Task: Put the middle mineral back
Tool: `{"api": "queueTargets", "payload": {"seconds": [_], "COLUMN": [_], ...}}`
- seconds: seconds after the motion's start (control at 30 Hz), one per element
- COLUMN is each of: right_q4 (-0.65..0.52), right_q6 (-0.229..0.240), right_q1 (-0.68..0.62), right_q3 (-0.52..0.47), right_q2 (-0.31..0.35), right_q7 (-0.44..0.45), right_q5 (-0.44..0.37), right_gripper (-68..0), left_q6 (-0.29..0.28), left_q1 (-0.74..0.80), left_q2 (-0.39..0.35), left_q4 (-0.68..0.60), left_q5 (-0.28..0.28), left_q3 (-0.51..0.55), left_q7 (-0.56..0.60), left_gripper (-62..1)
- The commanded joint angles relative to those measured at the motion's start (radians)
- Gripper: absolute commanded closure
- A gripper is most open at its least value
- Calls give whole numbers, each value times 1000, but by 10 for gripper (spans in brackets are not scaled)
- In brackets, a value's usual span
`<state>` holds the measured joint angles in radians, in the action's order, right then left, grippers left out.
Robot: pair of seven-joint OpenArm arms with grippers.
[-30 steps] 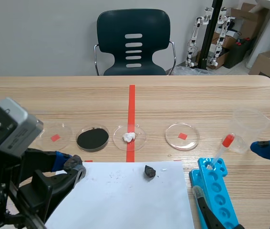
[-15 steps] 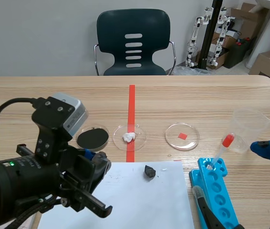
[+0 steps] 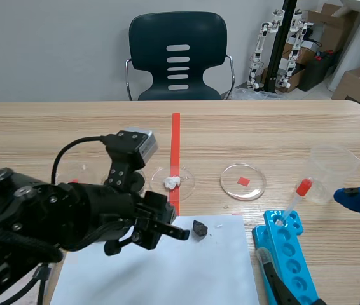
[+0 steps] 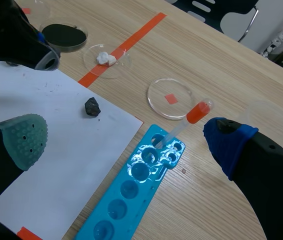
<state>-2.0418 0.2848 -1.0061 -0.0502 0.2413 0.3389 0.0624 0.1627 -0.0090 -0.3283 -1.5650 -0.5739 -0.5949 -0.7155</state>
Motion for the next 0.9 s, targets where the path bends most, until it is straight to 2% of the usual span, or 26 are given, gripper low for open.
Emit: {"api": "queueTargets", "payload": {"seconds": [0.0,0.1,0.23,0.53,0.87], "right_q4": [-12,-12,-12,-12,-12], "right_q6": [-3,-3,-3,-3,-3], "right_q1": [6,6,6,6,6], "right_q3": [-3,-3,-3,-3,-3], "right_q2": [8,8,8,8,8], "right_q7": [15,15,15,15,15], "right_q5": [-10,-10,-10,-10,-10], "right_gripper": [-679,-679,-679,-679,-679], "left_q6": [24,69,124,187,190], "left_q1": [-25,-74,-130,-219,-249], "left_q2": [31,66,104,162,203], "left_q4": [6,64,151,280,357], "left_q5": [8,31,90,202,224], "left_q3": [-10,-27,-52,-62,-62], "left_q7": [-14,-53,-99,-288,-356], "left_gripper": [-145,-145,-145,-145,-148]}}
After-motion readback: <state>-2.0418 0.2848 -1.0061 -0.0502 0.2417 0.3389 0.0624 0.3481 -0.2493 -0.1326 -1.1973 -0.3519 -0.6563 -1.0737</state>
